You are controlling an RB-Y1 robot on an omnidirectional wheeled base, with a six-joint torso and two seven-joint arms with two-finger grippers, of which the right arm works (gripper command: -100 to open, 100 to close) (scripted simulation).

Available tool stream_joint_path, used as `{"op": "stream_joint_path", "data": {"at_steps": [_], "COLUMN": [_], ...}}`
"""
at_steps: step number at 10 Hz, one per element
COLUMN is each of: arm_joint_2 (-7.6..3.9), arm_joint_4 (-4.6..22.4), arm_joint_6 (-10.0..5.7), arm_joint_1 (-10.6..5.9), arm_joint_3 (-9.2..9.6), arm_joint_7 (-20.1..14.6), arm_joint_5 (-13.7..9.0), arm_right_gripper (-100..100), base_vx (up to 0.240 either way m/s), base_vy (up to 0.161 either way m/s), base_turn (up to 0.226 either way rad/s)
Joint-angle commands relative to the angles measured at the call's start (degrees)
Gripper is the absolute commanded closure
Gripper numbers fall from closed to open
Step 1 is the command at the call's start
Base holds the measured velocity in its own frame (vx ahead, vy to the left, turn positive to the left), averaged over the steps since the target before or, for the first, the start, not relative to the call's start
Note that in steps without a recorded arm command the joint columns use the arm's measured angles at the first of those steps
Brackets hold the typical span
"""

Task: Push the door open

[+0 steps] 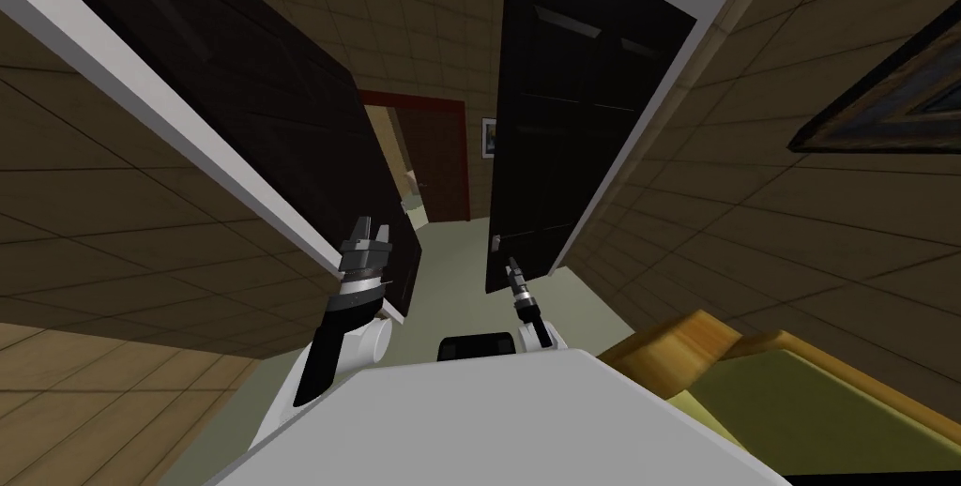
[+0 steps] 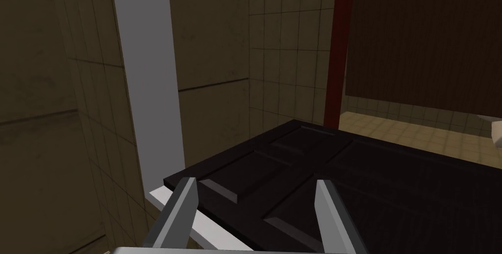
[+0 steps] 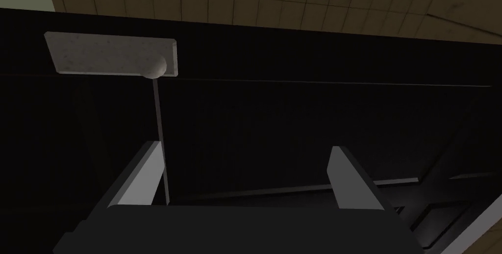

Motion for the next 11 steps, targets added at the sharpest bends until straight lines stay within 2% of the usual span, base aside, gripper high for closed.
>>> {"op": "stream_joint_path", "data": {"at_steps": [1,2,5,6,11], "arm_joint_2": [-0.15,-0.15,0.07,0.22,0.59], "arm_joint_4": [2.86,2.96,7.50,10.02,15.24], "arm_joint_6": [-0.43,-0.43,-1.05,-1.40,-2.12], "arm_joint_1": [-0.69,-0.69,-1.84,-2.48,-3.82], "arm_joint_3": [0.25,0.25,0.72,0.98,1.52], "arm_joint_7": [-0.48,-0.48,-0.88,-1.10,-1.57], "arm_joint_5": [-0.20,-0.20,-0.42,-0.55,-0.80], "arm_right_gripper": [-100,-100,-100,-100,-100], "base_vx": [0.096,0.058,0.063,0.103,0.105], "base_vy": [-0.062,-0.043,-0.044,-0.086,-0.058], "base_turn": [0.051,0.019,0.040,0.091,0.031]}}
